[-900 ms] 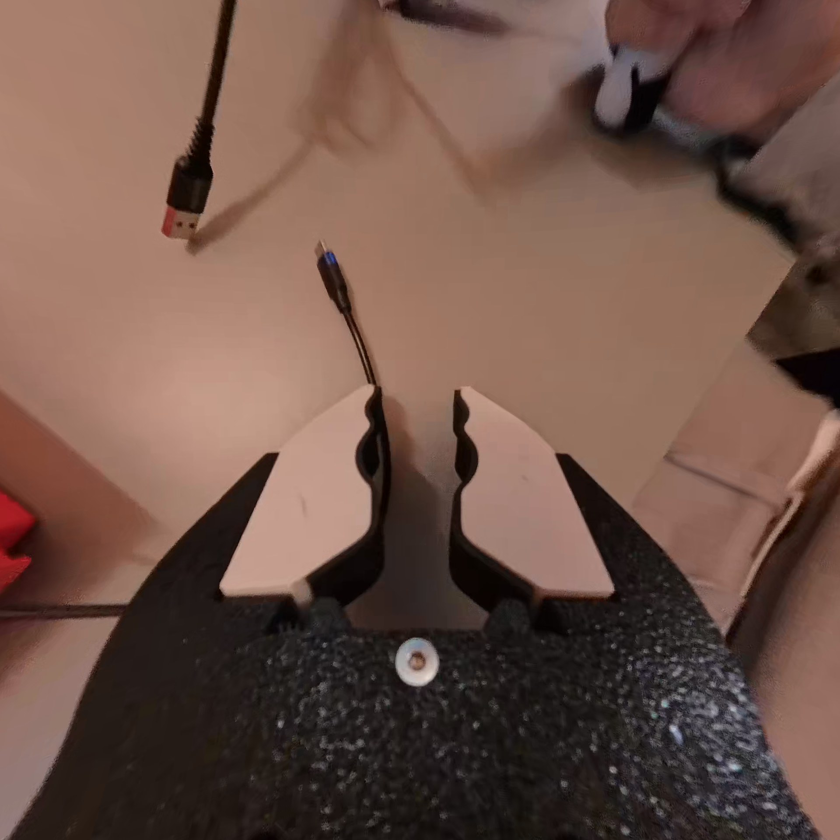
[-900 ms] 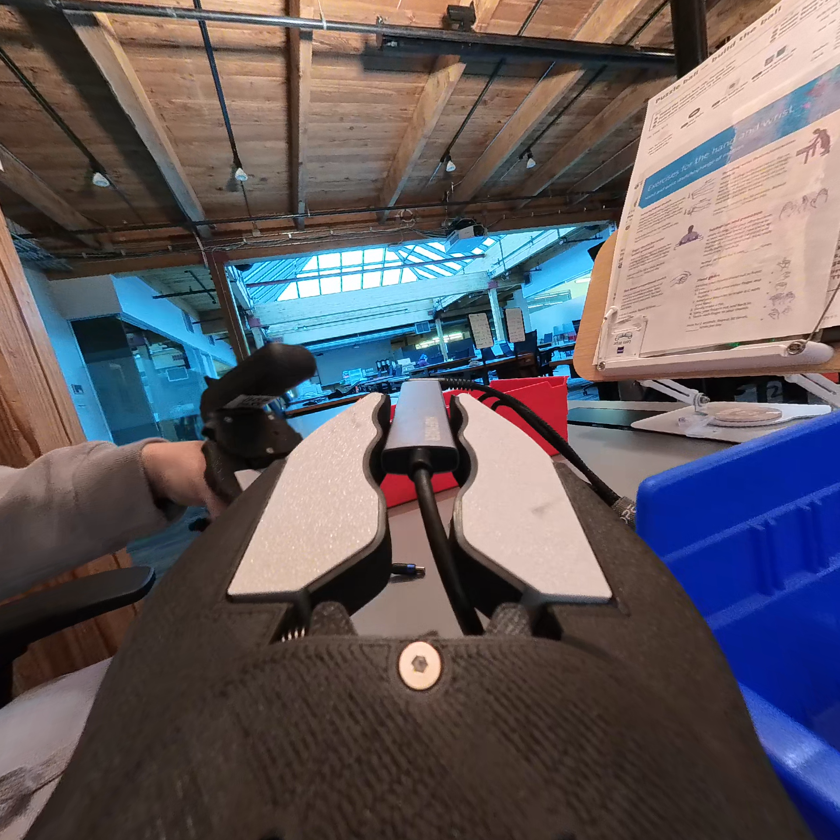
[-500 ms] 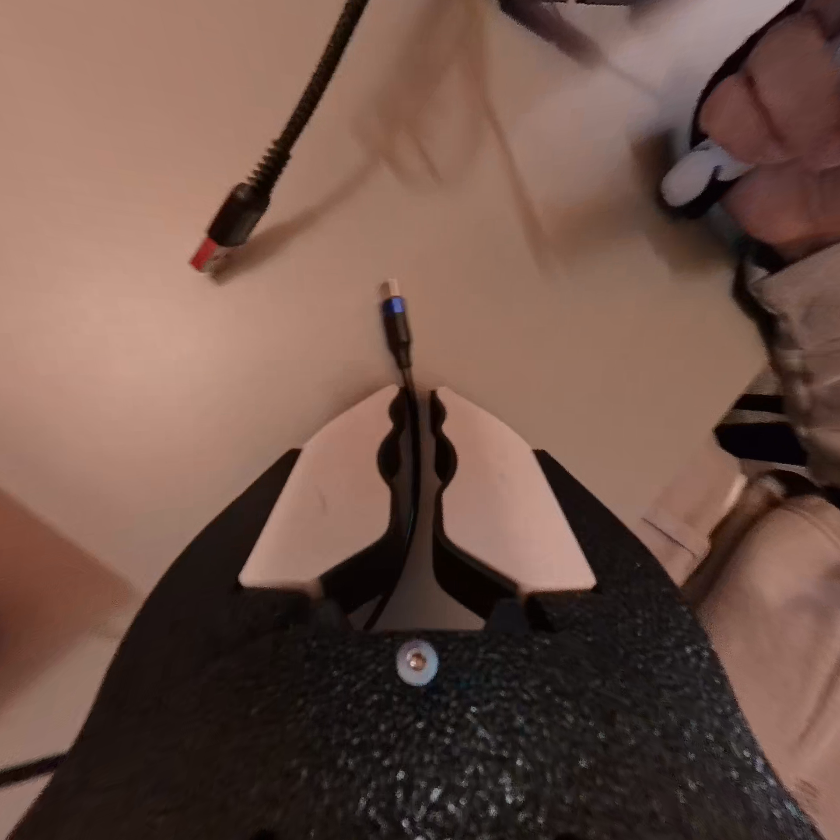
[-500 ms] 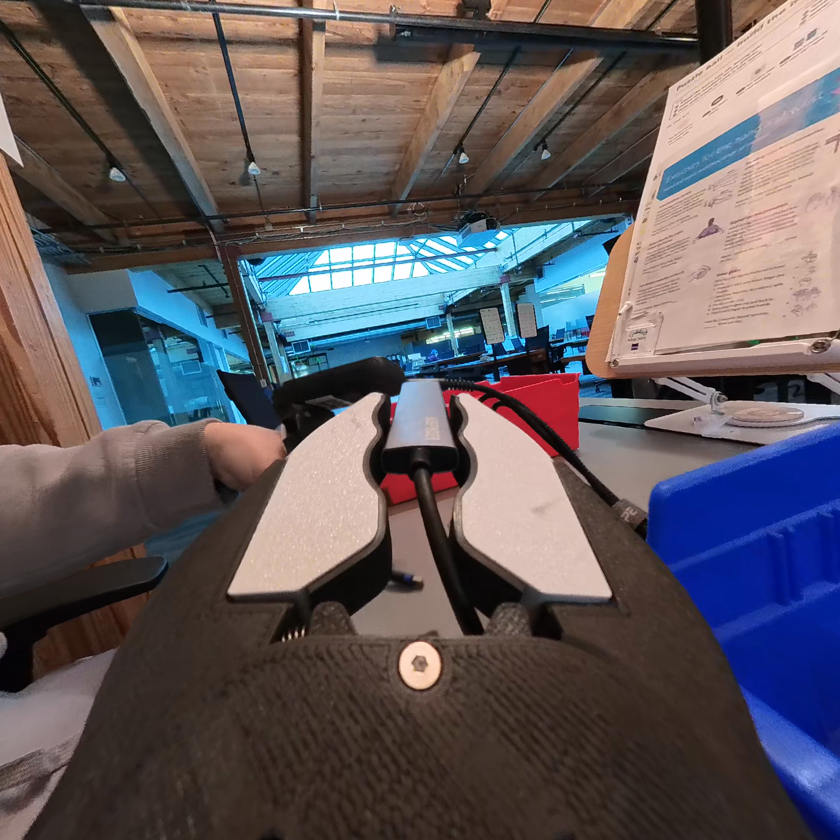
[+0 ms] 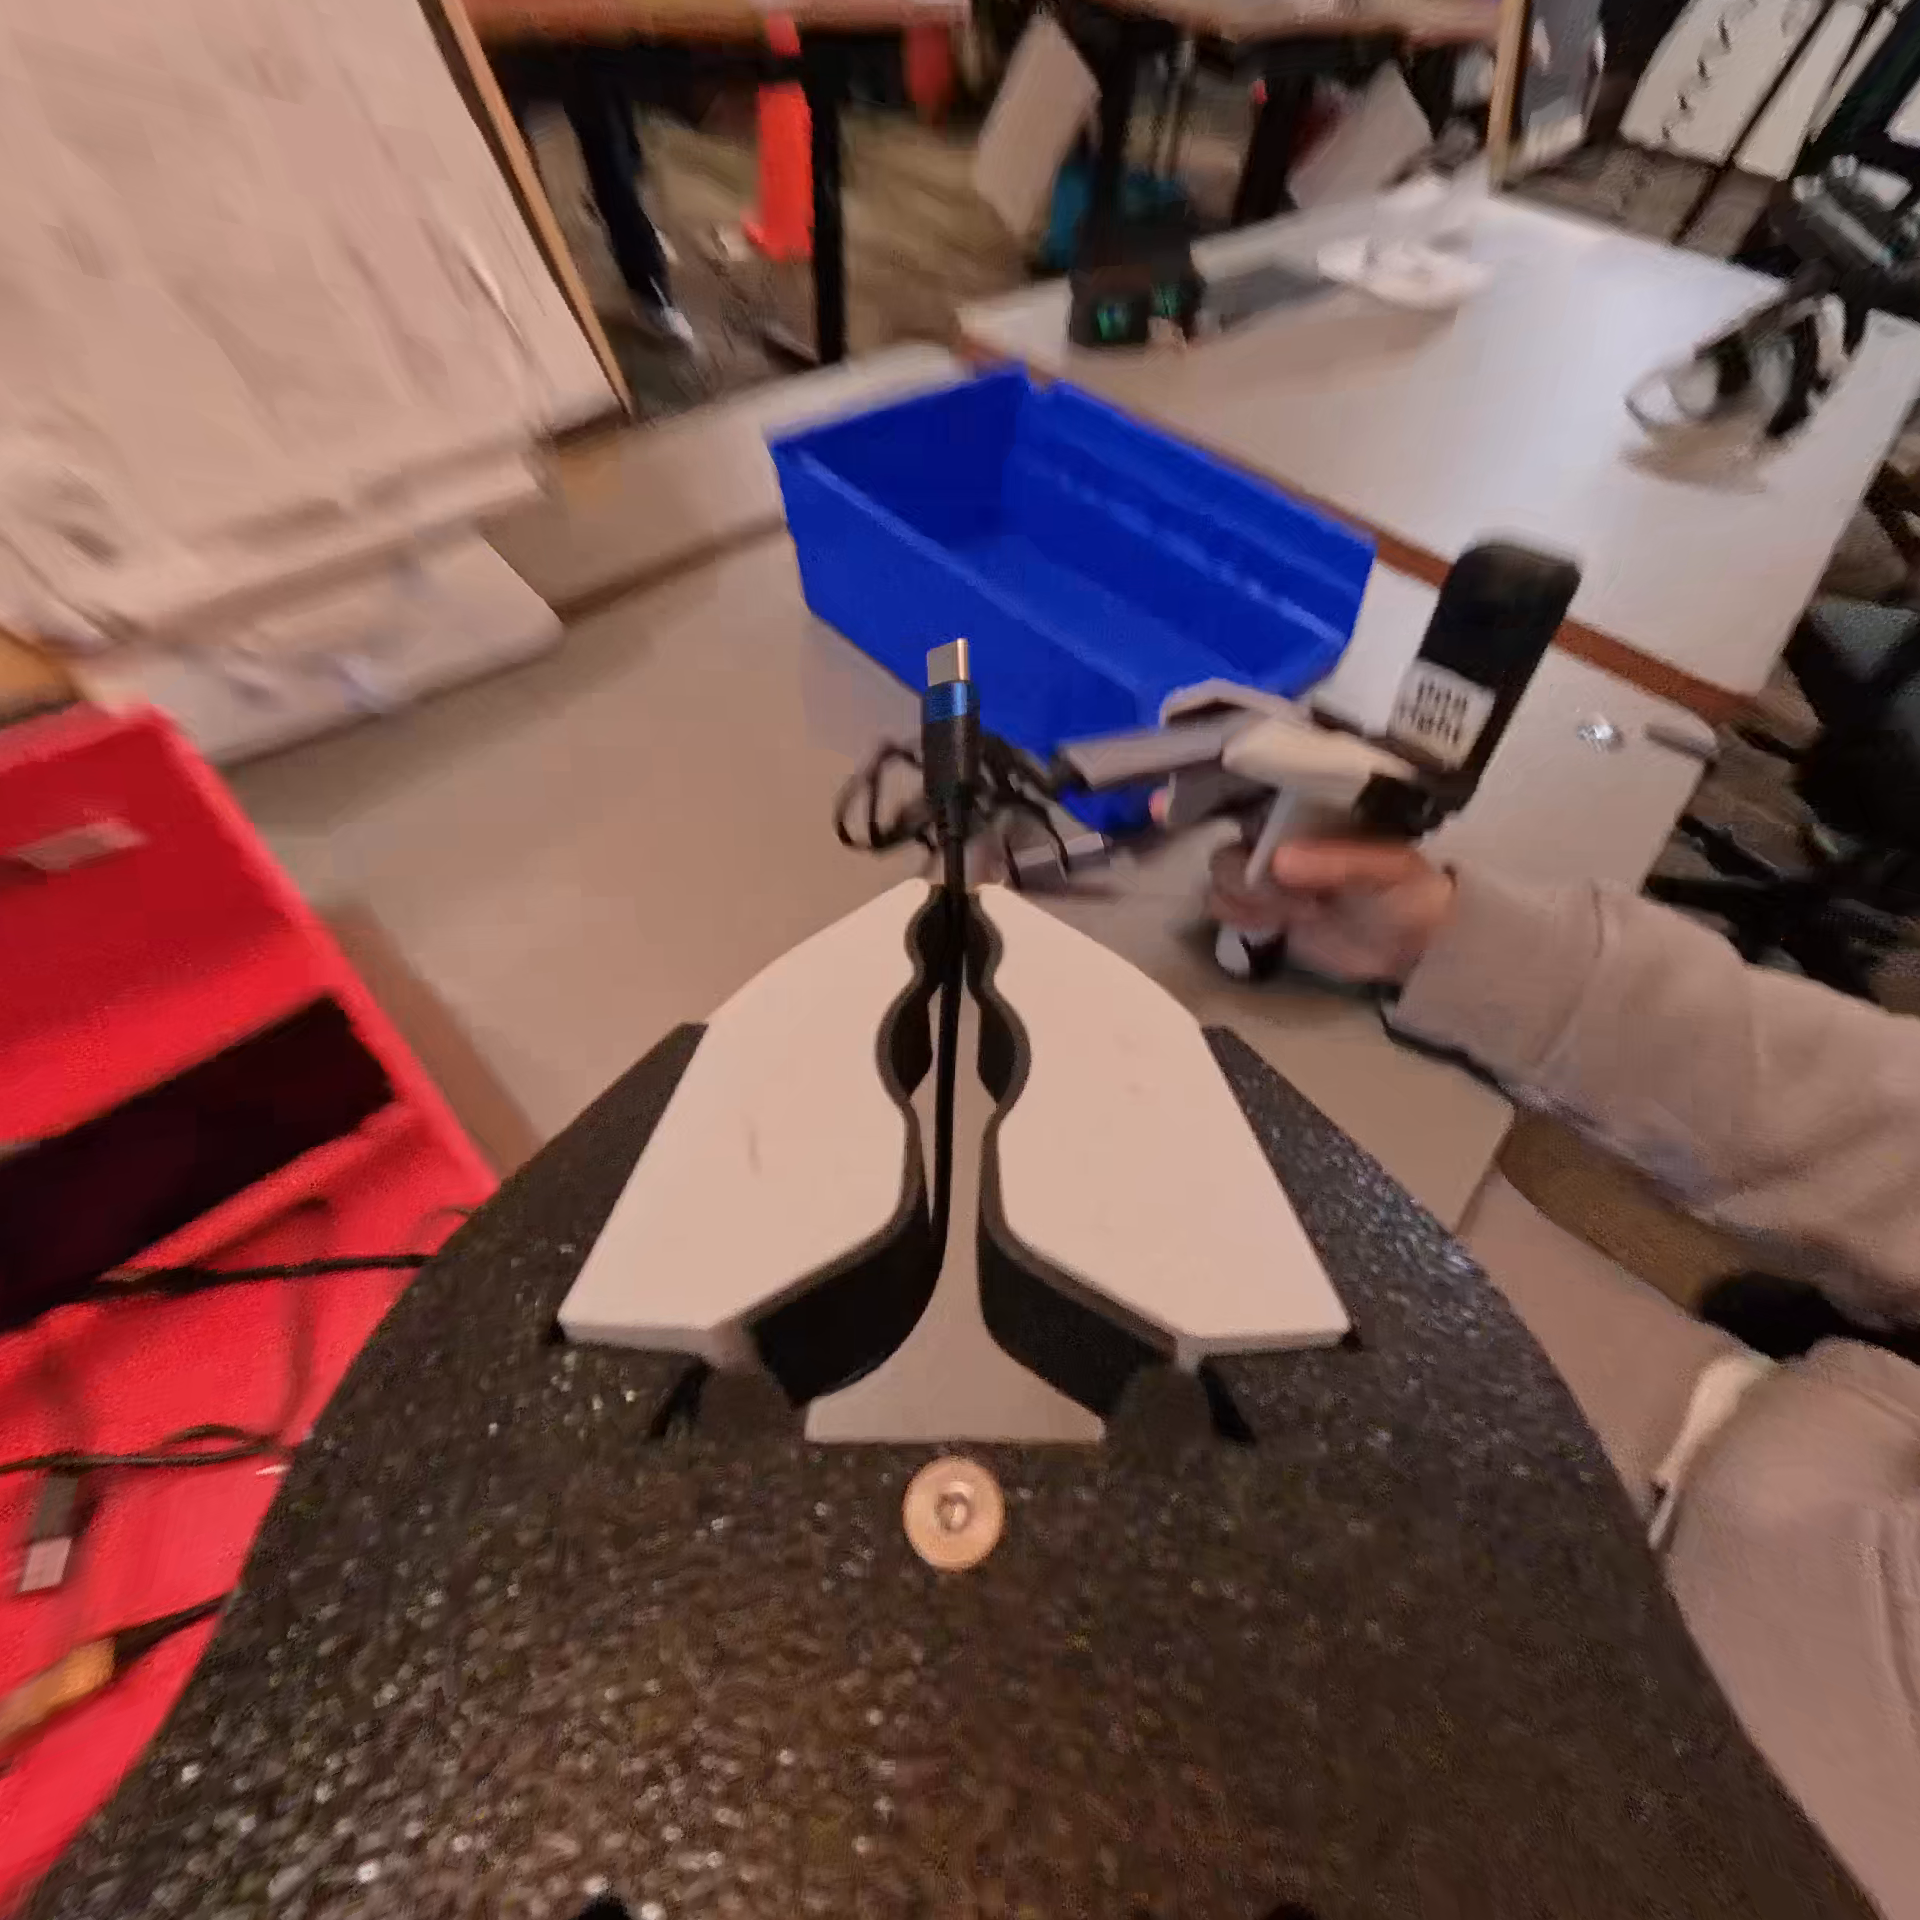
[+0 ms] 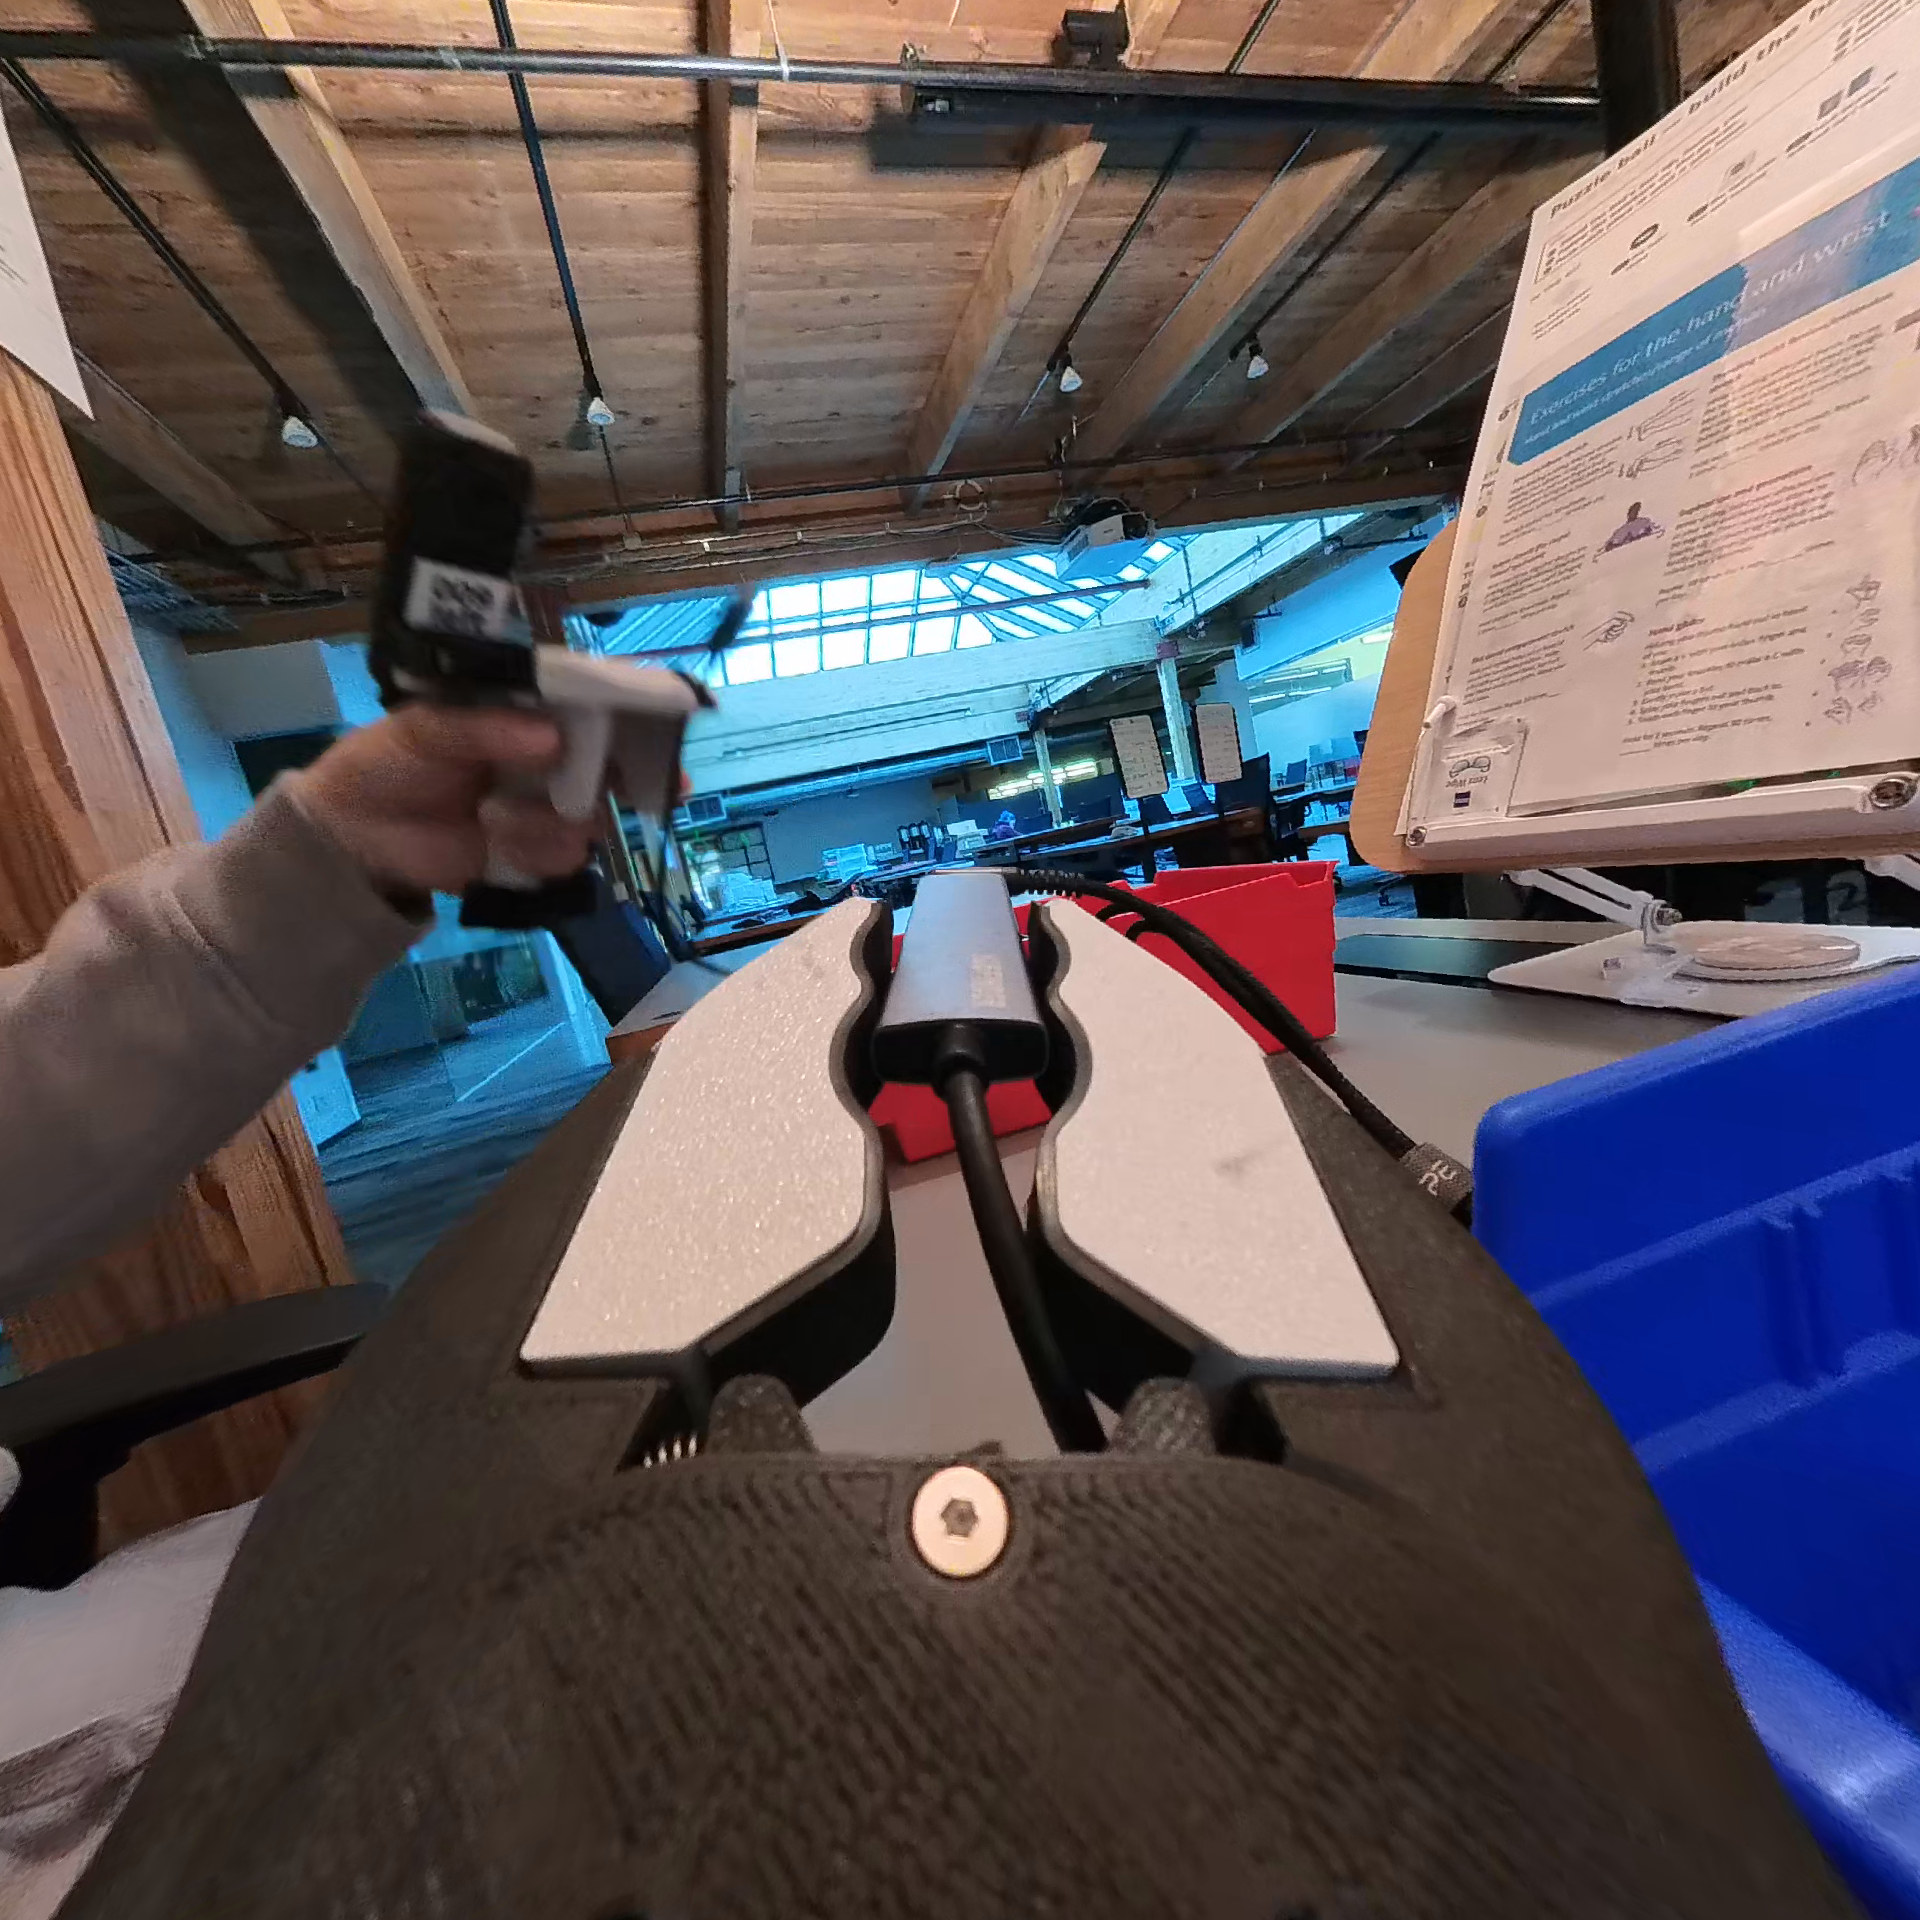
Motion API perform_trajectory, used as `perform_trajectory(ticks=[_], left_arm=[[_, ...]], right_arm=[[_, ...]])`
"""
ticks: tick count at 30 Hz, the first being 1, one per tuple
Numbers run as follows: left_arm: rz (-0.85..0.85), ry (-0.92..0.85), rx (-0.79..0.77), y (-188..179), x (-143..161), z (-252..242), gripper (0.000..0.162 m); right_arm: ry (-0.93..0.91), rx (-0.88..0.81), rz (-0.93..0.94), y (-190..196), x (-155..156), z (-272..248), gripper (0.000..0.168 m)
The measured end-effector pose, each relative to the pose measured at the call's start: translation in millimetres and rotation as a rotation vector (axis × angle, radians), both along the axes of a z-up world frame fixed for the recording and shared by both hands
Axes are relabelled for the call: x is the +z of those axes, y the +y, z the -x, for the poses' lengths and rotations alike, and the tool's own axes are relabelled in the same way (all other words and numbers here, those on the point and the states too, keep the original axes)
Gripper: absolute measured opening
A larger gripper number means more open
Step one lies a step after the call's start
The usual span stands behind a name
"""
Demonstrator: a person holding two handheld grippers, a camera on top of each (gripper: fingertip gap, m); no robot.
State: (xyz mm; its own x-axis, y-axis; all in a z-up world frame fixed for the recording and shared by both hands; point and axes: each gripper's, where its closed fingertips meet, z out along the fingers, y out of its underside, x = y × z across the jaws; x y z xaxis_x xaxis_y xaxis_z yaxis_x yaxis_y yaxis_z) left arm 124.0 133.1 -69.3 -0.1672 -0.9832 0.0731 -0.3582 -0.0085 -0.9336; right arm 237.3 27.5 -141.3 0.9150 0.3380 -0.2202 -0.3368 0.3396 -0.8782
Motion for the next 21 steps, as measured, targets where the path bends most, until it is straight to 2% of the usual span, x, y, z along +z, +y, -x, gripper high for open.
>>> perform_trajectory(ticks=[3, 6, 8, 10, 12, 15, 19, 21], left_arm=[[-0.112, -0.130, 0.010, -4, 64, 17, 0.002], [-0.310, -0.227, 0.037, -20, 111, 30, 0.003], [-0.490, -0.280, 0.085, -31, 135, 36, 0.002], [-0.695, -0.286, 0.128, -44, 144, 37, 0.002], [-0.861, -0.277, 0.170, -54, 143, 31, 0.002], [-1.026, -0.264, 0.198, -69, 123, 17, 0.002], [-1.204, -0.238, 0.199, -99, 79, -2, 0.002], [-1.217, -0.206, 0.137, -128, 50, -8, 0.002]], right_arm=[[-0.002, -0.002, 0.001, 0, 0, 0, 0.026], [-0.013, -0.005, 0.000, 0, 0, 2, 0.025], [-0.013, -0.004, -0.001, 0, 0, 2, 0.026], [-0.012, -0.003, -0.001, 0, 0, 2, 0.026], [-0.012, -0.003, 0.000, 0, 0, 2, 0.025], [-0.016, -0.003, 0.000, 0, 0, 2, 0.025], [-0.013, -0.003, -0.003, 0, 0, 2, 0.025], [-0.011, -0.001, -0.002, 0, 0, 2, 0.025]])
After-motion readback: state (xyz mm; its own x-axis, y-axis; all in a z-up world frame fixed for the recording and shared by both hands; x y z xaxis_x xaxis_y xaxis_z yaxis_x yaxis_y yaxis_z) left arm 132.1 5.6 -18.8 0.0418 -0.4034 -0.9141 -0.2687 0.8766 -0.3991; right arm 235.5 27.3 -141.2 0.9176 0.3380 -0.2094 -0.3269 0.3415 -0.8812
